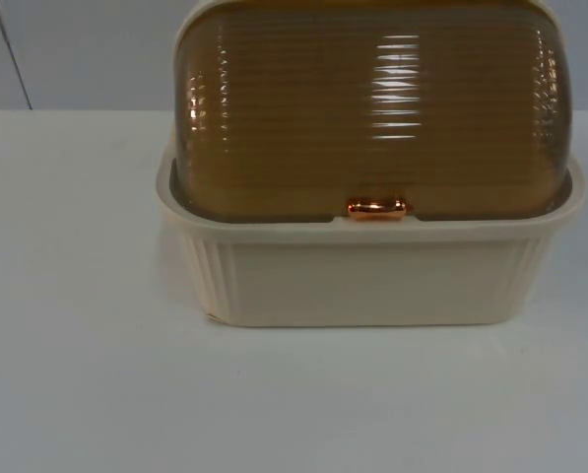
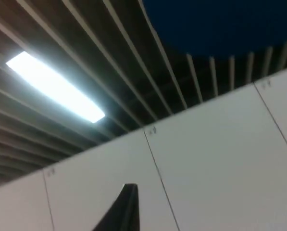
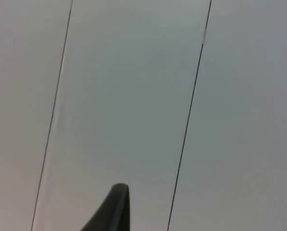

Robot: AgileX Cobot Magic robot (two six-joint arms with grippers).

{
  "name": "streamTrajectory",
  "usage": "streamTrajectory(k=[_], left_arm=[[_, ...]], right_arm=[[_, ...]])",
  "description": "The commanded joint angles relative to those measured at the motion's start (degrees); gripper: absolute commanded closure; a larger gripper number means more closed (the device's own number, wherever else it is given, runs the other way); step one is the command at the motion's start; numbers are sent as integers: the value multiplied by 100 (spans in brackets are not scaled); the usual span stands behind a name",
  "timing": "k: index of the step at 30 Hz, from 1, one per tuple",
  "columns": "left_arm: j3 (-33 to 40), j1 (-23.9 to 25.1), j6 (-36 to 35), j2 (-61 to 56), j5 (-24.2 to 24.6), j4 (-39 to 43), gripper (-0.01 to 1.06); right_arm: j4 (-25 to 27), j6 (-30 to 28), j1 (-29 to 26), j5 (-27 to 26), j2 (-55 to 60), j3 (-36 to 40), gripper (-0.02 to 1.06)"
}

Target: Open the box lid with the left hand, place the block into the box with the right hand, then close the box lid with the left hand.

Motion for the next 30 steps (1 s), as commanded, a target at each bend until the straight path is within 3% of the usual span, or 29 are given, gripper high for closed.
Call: streamTrajectory(k=[1, 9, 13, 18, 22, 28, 30], left_arm=[[-38, -14, 40, 2, 263, -128, 3], [-84, -14, -103, 2, 760, -851, 3], [-20, -14, -237, 2, 1252, -790, 3], [512, -14, -1016, 2, 2314, -704, 3], [870, -14, -1250, 2, 2603, -680, 3], [1580, -14, -2536, 2, 2720, 59, 3], [1654, -14, -2562, 2, 2732, 167, 3]], right_arm=[[36, 29, -27, 54, 6, -41, -1], [36, 181, -27, 93, 6, -41, -1], [-28, 292, -27, 271, 6, -41, -1], [-28, 475, -27, 726, 6, -31, -1], [-38, 568, -27, 983, 6, 102, -1], [-63, 1253, -27, 1172, 6, 649, -1], [-63, 1298, -27, 1176, 6, 753, -1]])
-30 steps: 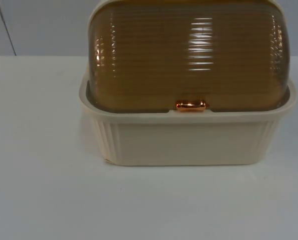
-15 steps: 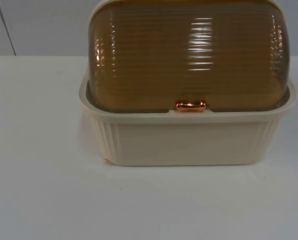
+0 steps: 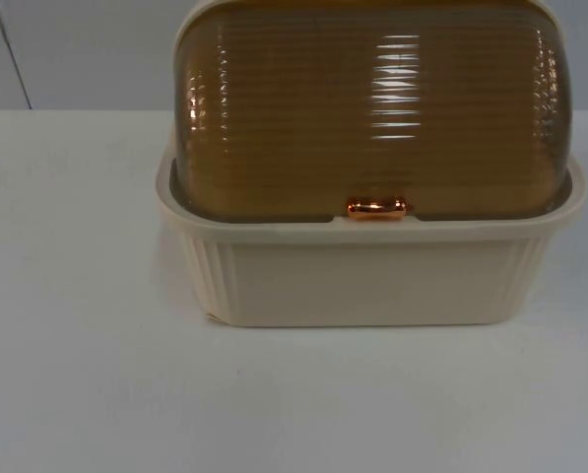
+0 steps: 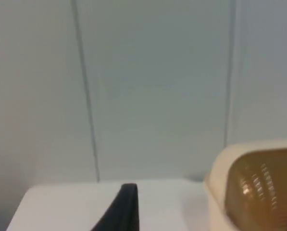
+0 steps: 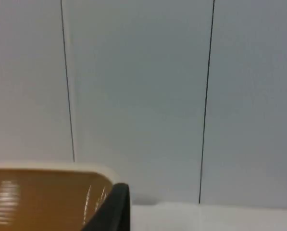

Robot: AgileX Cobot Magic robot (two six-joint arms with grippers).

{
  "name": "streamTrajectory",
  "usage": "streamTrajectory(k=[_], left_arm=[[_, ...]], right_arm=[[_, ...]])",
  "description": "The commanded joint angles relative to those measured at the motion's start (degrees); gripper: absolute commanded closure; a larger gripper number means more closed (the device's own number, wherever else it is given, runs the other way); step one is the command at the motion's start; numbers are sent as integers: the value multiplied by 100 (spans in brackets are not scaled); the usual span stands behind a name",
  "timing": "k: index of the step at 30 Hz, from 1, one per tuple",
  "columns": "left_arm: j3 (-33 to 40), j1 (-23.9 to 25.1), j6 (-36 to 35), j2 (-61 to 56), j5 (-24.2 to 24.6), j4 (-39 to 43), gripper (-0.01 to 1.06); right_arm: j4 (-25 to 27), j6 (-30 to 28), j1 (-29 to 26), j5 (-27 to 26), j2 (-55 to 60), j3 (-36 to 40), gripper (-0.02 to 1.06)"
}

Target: Open the box lid with the left hand, place the block into the box with the right hand, then close the box lid with the left hand.

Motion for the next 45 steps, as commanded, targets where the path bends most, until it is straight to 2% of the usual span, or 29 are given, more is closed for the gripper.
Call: streamTrajectory(k=[1, 6, 19, 23, 34, 42, 45], left_arm=[[181, -14, -233, 2, 59, 281, 3], [465, -14, -233, 2, 108, 359, 3], [1221, -14, -222, 2, 97, 554, 3], [1441, -14, -222, 2, 104, 592, 3], [1966, -14, -222, 2, 99, 592, 3], [1964, -115, -171, 2, 136, 651, 3], [1968, -259, 210, 2, 324, 506, 3]], right_arm=[[-31, 139, -27, 82, 6, 210, -1], [-39, 139, -27, 330, 6, 792, -1], [-310, 251, -27, 257, 6, 2592, -1], [-310, 251, -27, 159, 6, 2885, -1], [-443, 224, -27, 6, 6, 2965, -1], [-443, 224, -27, 6, 6, 2965, -1], [-443, 224, -27, 6, 6, 2965, -1]])
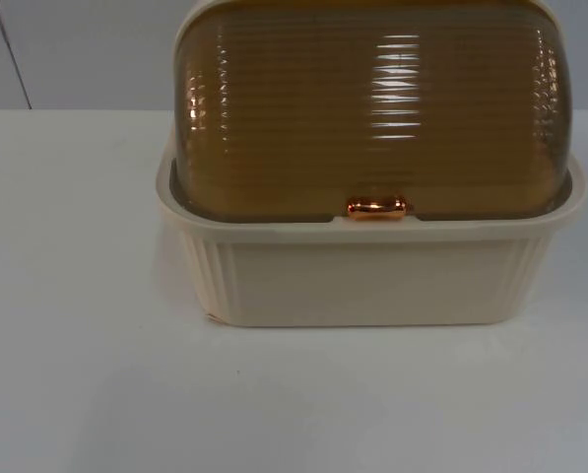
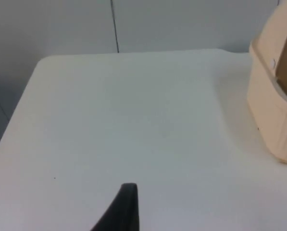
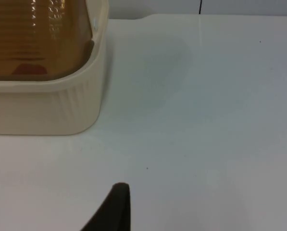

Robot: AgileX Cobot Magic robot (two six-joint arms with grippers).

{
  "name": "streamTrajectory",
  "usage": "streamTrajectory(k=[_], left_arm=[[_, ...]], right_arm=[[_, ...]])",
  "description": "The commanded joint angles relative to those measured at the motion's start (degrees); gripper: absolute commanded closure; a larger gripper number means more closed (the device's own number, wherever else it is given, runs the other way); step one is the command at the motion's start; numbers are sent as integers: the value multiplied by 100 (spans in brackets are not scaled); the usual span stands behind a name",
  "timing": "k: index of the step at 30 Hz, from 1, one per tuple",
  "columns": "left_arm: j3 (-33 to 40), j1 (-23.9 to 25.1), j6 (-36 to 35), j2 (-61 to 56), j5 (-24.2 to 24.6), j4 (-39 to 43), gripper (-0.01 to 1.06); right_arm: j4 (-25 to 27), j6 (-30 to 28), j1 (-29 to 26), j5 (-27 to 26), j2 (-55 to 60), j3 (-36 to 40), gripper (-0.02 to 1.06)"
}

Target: Open the box lid with the left hand, place the block into the box with the right hand, then close the box lid with the left hand.

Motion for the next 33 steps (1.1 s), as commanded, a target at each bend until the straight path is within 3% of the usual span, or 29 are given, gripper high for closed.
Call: streamTrajectory(k=[1, 8, 14, 33], left_arm=[[36, -127, 259, -8, 131, -87, 3], [456, -260, 528, -8, -82, -496, 3], [519, -260, 798, -8, 27, -445, 3], [520, -260, 708, -8, 27, -360, 3]], right_arm=[[-38, -8, -27, -71, -12, 58, -1], [-38, -8, -27, -71, -12, 58, -1], [-38, -8, -27, -71, -12, 58, -1], [-7, -8, -27, -70, -12, 57, -1]])
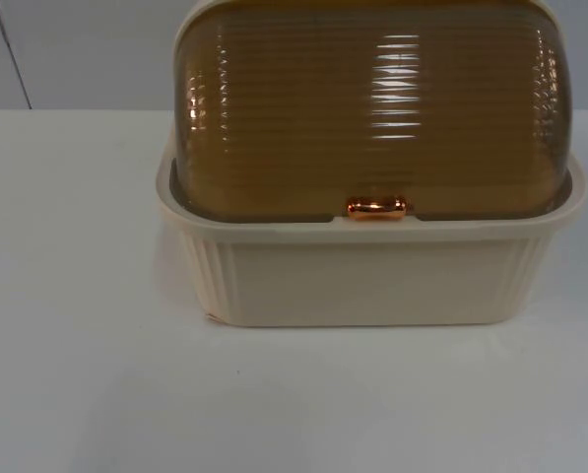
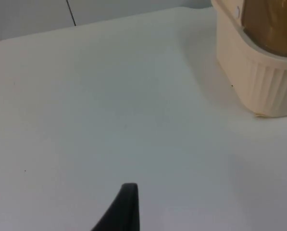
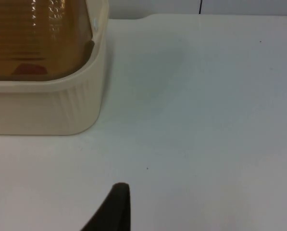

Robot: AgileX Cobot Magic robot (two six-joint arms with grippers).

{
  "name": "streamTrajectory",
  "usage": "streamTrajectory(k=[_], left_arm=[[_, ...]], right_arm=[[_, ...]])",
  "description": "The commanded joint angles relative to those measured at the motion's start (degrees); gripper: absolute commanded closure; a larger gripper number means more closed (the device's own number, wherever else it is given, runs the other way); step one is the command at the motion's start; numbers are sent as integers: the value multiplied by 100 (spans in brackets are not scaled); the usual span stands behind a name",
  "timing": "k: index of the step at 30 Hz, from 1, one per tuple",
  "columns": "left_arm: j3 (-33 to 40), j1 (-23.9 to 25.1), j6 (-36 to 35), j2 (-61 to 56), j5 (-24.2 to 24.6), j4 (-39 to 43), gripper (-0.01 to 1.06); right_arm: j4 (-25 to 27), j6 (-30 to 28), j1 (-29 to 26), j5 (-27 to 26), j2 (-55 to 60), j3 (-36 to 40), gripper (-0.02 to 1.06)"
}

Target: Open the box lid with the left hand, place the block into the box with the right hand, then close the box lid with the left hand.

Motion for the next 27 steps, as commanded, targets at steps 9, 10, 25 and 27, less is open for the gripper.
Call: streamTrajectory(k=[9, 10, 25, 27], left_arm=[[30, -28, -562, -19, -42, 209, 3], [30, -28, -562, -19, -42, 209, 3], [30, -28, -562, -19, -42, 209, 3], [30, -28, -562, -19, -42, 209, 3]], right_arm=[[3, -8, -27, -70, -12, 57, -1], [3, -8, -27, -70, -12, 57, -1], [3, -8, -27, -70, -12, 57, -1], [3, -8, -27, -70, -12, 57, -1]])
